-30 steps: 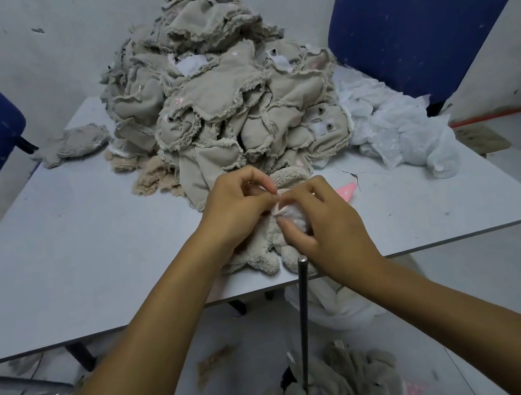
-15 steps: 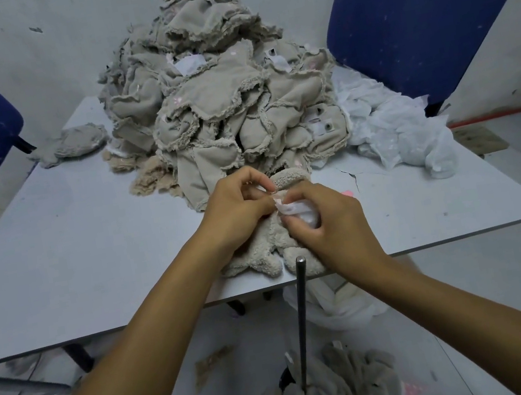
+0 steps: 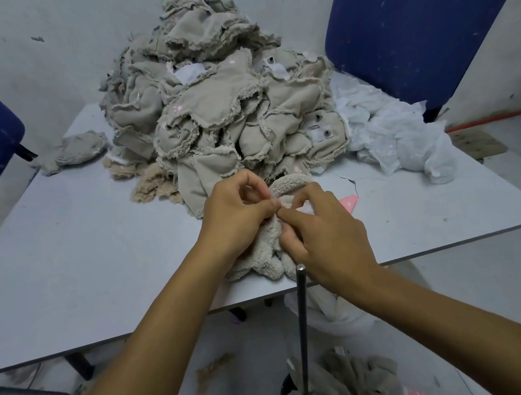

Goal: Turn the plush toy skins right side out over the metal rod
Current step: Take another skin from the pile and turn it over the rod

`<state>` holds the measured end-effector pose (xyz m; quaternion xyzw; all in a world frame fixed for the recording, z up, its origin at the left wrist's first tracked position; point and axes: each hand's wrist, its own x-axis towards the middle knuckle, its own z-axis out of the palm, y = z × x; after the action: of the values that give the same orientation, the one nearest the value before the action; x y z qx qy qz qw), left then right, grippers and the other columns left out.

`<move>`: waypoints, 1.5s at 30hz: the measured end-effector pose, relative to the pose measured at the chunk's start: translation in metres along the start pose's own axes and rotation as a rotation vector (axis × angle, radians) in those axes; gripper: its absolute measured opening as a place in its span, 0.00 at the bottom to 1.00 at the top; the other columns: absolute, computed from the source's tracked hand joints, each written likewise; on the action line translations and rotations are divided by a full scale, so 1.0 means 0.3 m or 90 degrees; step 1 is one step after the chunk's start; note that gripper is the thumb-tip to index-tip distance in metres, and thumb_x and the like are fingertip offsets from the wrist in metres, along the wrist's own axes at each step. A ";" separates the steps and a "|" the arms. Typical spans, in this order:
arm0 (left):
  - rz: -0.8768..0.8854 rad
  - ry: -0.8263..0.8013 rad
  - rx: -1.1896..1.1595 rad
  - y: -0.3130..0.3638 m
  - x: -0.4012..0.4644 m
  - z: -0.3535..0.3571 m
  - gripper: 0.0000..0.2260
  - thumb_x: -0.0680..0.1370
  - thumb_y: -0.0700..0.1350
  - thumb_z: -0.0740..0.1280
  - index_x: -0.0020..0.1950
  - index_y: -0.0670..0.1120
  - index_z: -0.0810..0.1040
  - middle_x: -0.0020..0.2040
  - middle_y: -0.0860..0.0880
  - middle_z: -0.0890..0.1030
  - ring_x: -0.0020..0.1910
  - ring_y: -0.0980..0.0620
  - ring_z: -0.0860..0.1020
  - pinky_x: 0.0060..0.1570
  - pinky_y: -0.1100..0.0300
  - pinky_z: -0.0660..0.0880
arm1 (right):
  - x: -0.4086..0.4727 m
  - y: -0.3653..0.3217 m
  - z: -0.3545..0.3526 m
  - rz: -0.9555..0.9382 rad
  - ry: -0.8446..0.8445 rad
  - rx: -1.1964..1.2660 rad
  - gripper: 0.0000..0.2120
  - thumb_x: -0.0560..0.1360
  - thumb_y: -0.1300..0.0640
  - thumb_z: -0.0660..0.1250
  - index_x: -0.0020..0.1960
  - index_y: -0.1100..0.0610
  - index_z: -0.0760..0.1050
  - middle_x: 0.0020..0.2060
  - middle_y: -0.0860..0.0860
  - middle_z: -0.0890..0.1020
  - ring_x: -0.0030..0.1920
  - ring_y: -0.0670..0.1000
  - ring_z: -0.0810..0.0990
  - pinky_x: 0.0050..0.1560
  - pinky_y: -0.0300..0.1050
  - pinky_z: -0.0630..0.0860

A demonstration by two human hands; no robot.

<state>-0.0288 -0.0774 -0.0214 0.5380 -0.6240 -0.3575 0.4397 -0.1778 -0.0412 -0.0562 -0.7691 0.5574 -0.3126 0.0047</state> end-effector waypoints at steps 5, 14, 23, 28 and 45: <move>0.034 0.024 0.076 0.017 -0.006 0.008 0.10 0.71 0.40 0.77 0.38 0.50 0.77 0.32 0.54 0.80 0.31 0.58 0.77 0.38 0.61 0.76 | -0.001 0.025 -0.006 0.034 0.086 0.165 0.10 0.75 0.55 0.72 0.54 0.55 0.76 0.48 0.47 0.80 0.48 0.50 0.79 0.42 0.45 0.74; -0.013 0.057 0.079 0.004 0.001 0.016 0.09 0.71 0.41 0.77 0.39 0.50 0.78 0.30 0.54 0.79 0.31 0.60 0.77 0.37 0.60 0.76 | 0.004 0.031 -0.005 0.007 0.060 0.235 0.17 0.73 0.55 0.75 0.59 0.55 0.76 0.50 0.48 0.79 0.49 0.49 0.77 0.50 0.38 0.73; 0.014 0.071 0.128 0.002 0.004 0.006 0.08 0.72 0.42 0.76 0.40 0.51 0.78 0.32 0.55 0.80 0.31 0.63 0.77 0.35 0.66 0.73 | 0.011 0.027 0.015 -0.042 0.035 0.148 0.12 0.77 0.58 0.69 0.60 0.58 0.82 0.52 0.53 0.79 0.52 0.54 0.75 0.53 0.45 0.73; 0.013 0.047 0.112 0.005 -0.002 -0.002 0.08 0.73 0.41 0.76 0.42 0.50 0.78 0.32 0.54 0.80 0.30 0.63 0.76 0.32 0.68 0.72 | 0.014 0.029 0.001 -0.036 0.009 0.192 0.13 0.76 0.57 0.71 0.60 0.55 0.80 0.51 0.48 0.81 0.52 0.50 0.75 0.52 0.42 0.72; -0.183 -0.088 0.180 0.059 -0.030 0.067 0.17 0.68 0.52 0.67 0.53 0.65 0.68 0.56 0.48 0.69 0.56 0.46 0.72 0.55 0.44 0.76 | 0.082 0.078 -0.035 0.055 -0.170 0.053 0.24 0.80 0.51 0.62 0.74 0.46 0.61 0.58 0.55 0.76 0.57 0.57 0.76 0.54 0.53 0.74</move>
<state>-0.0534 -0.0662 -0.0138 0.6521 -0.6135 -0.3616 0.2602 -0.1983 -0.0677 -0.0443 -0.7785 0.5708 -0.2298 0.1239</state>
